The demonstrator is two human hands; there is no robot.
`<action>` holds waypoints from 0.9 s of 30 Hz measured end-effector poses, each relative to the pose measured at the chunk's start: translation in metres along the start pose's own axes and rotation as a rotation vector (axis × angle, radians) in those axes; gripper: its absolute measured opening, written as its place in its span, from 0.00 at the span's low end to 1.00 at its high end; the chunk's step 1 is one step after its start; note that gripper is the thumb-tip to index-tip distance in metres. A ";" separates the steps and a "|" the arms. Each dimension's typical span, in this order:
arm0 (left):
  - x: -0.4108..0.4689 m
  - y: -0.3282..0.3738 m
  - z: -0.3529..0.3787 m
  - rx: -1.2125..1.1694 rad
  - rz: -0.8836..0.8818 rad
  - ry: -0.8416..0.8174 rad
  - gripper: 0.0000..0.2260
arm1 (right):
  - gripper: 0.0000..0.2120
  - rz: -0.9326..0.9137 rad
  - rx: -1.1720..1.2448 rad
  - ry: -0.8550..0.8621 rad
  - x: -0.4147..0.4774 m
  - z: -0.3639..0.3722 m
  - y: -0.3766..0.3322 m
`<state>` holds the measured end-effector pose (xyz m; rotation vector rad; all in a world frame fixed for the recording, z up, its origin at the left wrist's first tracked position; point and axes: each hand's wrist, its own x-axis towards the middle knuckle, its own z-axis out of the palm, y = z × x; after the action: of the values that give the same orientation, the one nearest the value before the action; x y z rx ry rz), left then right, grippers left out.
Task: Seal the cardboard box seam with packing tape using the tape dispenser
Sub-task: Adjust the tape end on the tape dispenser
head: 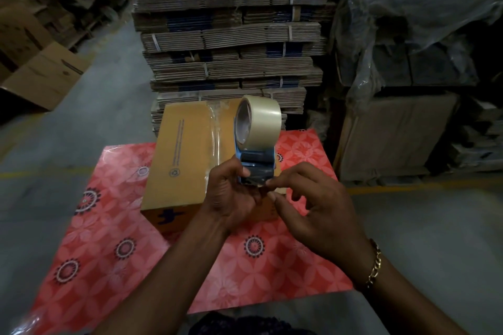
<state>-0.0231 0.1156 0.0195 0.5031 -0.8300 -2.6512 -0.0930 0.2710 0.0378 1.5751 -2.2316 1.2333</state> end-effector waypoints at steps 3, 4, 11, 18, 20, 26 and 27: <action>0.002 0.002 0.001 -0.001 0.014 0.042 0.38 | 0.08 -0.061 -0.121 0.012 0.002 -0.003 -0.002; 0.003 0.002 0.001 -0.003 0.014 0.053 0.37 | 0.09 -0.098 -0.194 0.033 0.001 -0.002 -0.003; 0.001 -0.001 0.005 0.001 -0.002 0.028 0.28 | 0.15 -0.215 -0.252 0.257 -0.006 0.002 -0.002; -0.003 0.007 0.003 -0.052 0.029 0.004 0.35 | 0.21 0.081 0.267 0.123 -0.005 0.005 0.016; -0.005 0.009 0.005 -0.052 0.038 -0.017 0.38 | 0.22 0.085 0.291 0.073 -0.004 0.009 0.020; -0.008 0.008 0.009 -0.095 0.027 -0.037 0.31 | 0.27 -0.058 0.045 0.181 -0.007 0.027 0.023; -0.008 0.007 0.009 -0.082 0.026 -0.038 0.31 | 0.27 -0.080 0.034 0.204 -0.005 0.027 0.023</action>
<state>-0.0187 0.1174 0.0325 0.4196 -0.7307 -2.6654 -0.1014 0.2582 0.0055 1.4615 -2.0135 1.3491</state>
